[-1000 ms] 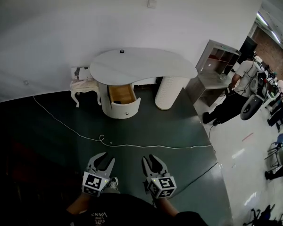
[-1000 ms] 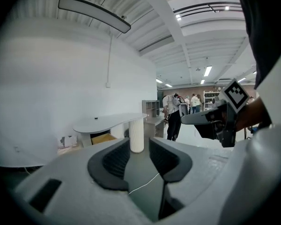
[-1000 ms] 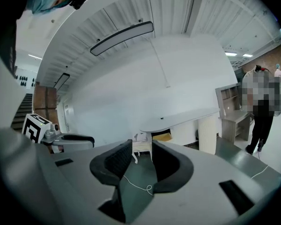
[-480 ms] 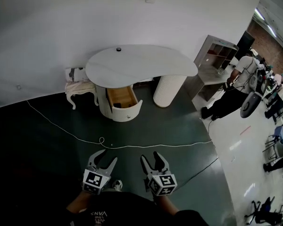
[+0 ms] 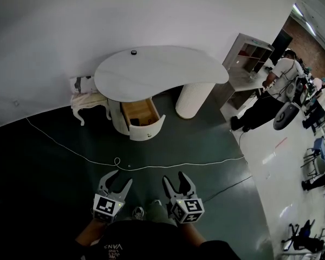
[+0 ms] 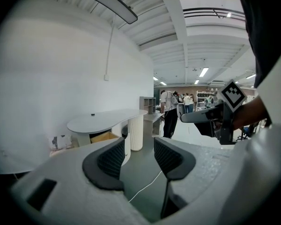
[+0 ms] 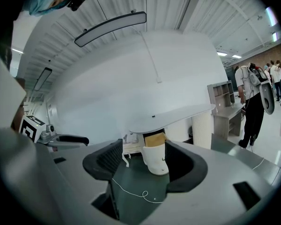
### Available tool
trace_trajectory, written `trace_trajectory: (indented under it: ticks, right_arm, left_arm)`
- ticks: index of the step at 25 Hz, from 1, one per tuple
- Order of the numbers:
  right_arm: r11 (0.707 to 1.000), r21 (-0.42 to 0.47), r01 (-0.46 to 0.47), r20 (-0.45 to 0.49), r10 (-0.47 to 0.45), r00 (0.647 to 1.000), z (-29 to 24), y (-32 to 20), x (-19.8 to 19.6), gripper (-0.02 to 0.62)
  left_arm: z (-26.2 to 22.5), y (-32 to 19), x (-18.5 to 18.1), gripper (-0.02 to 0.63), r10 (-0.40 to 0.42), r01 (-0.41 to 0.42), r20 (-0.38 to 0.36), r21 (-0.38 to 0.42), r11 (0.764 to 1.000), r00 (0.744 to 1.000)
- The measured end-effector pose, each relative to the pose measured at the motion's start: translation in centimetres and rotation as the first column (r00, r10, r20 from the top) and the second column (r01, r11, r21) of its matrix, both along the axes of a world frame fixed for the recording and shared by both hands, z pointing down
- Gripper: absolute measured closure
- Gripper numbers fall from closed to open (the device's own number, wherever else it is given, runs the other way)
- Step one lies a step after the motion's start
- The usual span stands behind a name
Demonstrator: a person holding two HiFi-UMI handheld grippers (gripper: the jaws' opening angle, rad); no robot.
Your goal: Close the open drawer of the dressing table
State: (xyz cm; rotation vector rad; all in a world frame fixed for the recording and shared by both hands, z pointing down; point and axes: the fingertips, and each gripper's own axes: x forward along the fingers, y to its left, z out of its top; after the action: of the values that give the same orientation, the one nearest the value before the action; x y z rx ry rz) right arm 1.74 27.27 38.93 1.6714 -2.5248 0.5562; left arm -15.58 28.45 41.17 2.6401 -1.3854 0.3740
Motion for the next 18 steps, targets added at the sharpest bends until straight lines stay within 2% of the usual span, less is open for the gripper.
trace_trajectory:
  ticks: [5, 18]
  right_arm:
    - [1.0, -0.018, 0.003, -0.015, -0.003, 1.0, 0.8, -3.1, 0.6, 0.325]
    - [0.992, -0.037, 0.119, -0.044, -0.121, 0.992, 2.5, -14.1, 1.7, 0.325]
  left_arm:
    - [0.2, -2.3, 0.6, 0.417, -0.003, 0.004, 0.015, -0.068, 0.998, 1.0]
    - [0.1, -11.6, 2.4, 0.417, -0.069, 0.069, 0.013, -0.037, 0.997, 0.998]
